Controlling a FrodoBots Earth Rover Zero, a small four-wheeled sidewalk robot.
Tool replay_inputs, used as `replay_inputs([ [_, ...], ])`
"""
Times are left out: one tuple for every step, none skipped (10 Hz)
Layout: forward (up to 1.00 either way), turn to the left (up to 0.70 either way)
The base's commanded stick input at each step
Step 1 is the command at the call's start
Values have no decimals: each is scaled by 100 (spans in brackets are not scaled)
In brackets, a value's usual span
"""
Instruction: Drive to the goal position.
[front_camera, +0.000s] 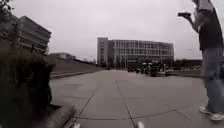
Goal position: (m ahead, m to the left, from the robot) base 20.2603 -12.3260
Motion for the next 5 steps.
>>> replay_inputs([
  [0, 0],
  [0, 0],
  [0, 0],
  [0, 0],
  [0, 0],
])
